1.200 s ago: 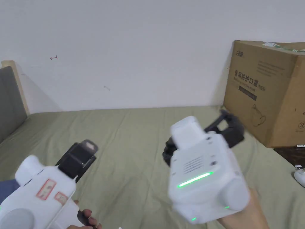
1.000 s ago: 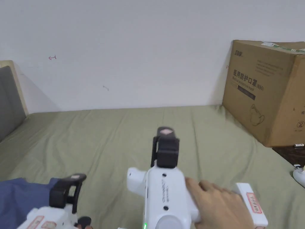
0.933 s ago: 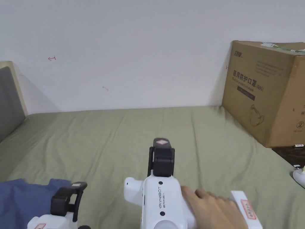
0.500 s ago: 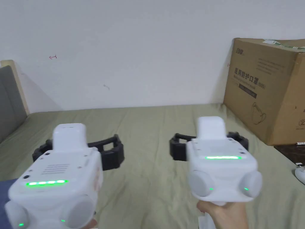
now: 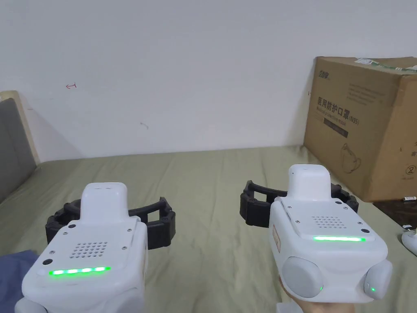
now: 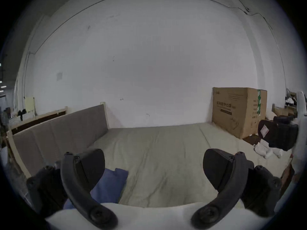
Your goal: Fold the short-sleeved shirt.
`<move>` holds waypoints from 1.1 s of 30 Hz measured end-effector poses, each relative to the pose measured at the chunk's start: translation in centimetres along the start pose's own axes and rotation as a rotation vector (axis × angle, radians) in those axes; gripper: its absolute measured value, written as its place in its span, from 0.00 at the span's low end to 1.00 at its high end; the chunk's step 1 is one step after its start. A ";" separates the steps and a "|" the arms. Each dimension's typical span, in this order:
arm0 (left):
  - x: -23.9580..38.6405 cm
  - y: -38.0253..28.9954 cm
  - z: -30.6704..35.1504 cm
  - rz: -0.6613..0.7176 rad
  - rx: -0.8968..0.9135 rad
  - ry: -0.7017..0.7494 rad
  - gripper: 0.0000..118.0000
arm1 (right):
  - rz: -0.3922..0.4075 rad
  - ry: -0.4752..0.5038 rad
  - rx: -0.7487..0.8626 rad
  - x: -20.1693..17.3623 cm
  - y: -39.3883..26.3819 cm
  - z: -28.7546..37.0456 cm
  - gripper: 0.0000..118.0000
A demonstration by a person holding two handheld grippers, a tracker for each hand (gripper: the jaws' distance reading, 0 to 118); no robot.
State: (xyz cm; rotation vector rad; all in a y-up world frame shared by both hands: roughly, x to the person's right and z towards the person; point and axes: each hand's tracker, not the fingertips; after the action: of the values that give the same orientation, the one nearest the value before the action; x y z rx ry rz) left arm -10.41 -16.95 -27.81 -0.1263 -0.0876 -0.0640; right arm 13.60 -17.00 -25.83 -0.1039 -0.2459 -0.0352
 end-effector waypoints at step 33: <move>-11.4 -0.1 4.9 0.053 -0.017 0.308 0.00 | 0.032 0.405 -0.015 -12.0 -1.0 0.0 0.00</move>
State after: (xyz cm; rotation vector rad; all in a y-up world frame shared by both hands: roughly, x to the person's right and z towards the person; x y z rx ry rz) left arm -22.13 -15.77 -24.04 -0.1344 0.2236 -0.0307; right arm 1.92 -17.69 -28.69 -0.1130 0.1607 -0.0257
